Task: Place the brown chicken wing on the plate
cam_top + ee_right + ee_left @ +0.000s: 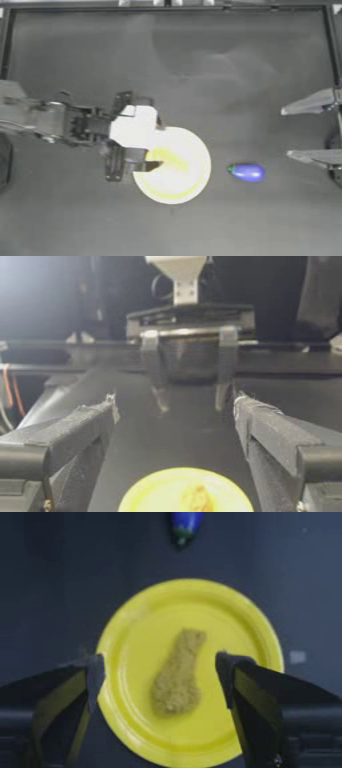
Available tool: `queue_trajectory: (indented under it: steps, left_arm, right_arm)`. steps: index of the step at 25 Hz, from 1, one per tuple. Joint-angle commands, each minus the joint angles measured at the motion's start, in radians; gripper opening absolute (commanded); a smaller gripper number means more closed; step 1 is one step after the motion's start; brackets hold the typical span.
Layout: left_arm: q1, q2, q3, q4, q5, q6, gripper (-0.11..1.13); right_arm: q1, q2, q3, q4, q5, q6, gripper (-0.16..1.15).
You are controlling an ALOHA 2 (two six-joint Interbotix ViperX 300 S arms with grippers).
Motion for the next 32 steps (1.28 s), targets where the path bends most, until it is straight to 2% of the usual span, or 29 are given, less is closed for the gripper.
queue_trajectory:
  steps: [1,15,32]
  left_arm:
    - [0.002,-0.104,0.026,-0.002,-0.043,-0.012,0.97]
    - [0.002,-0.331,0.239,-0.002,-0.268,-0.094,0.97]
    - [0.012,-0.558,0.413,-0.005,-0.371,-0.132,0.97]
  right_arm:
    - [0.000,0.003,-0.012,0.005,-0.002,0.000,1.00]
    - [0.002,0.012,-0.015,0.005,0.000,-0.002,1.00]
    - [0.002,0.014,-0.023,0.005,0.005,-0.002,1.00]
